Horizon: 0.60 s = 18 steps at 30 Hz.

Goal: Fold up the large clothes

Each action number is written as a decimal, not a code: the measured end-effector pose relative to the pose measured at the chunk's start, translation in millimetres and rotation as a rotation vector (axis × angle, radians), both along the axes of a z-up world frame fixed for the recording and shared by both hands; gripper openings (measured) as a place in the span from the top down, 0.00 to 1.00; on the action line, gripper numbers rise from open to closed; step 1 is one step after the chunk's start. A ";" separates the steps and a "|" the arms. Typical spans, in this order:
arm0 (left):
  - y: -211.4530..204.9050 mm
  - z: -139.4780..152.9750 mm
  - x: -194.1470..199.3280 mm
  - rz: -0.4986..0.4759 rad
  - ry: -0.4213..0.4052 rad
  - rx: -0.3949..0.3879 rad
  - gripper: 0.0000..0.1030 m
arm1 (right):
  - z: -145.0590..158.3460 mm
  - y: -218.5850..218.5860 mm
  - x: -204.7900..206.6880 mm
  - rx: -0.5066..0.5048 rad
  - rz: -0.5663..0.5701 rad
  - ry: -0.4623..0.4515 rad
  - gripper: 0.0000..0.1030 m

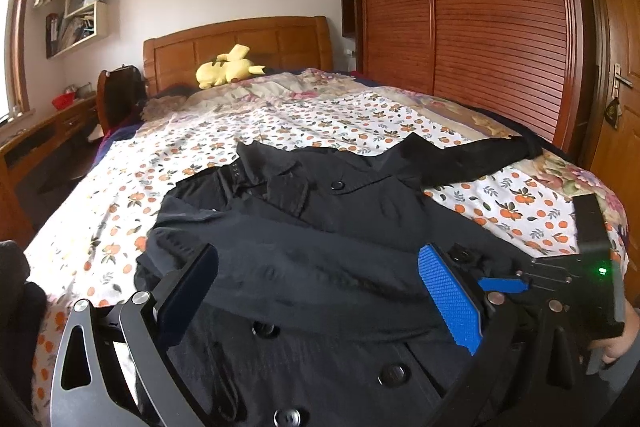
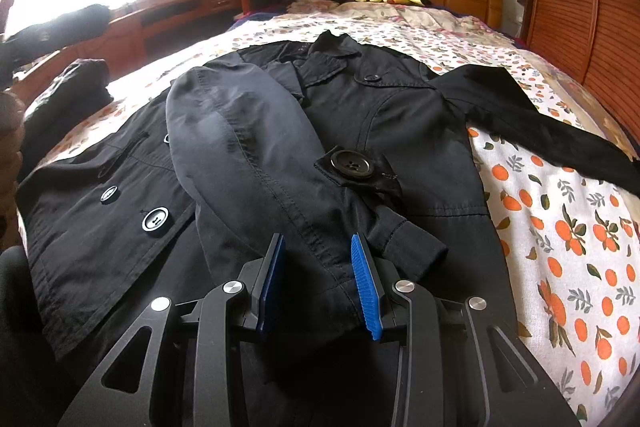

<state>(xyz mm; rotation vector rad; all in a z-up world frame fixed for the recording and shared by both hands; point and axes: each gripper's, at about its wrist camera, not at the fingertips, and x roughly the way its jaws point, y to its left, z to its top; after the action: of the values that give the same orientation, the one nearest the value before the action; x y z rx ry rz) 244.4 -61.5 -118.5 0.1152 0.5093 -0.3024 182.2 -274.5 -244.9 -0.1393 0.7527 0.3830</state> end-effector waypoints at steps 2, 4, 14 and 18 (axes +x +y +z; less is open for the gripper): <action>-0.1 -7.8 9.3 -0.001 0.002 0.003 0.02 | 0.1 1.7 -0.7 -0.006 -0.004 -0.003 0.69; 0.8 -17.8 18.4 -0.004 0.015 -0.007 0.02 | 0.0 4.1 -0.9 -0.016 -0.009 -0.006 0.69; 12.4 -71.0 43.4 0.004 0.083 -0.029 0.02 | 17.3 -1.2 -16.1 0.021 -0.031 -0.049 0.65; 17.6 -77.0 42.7 0.016 0.077 -0.051 0.02 | 30.0 -8.2 -20.2 0.054 -0.046 -0.077 0.63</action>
<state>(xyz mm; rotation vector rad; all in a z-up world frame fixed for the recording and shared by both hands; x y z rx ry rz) 287.1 -43.9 -195.5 0.0501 0.5785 -0.3047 162.0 -282.7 -214.9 -0.0859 0.6677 0.3521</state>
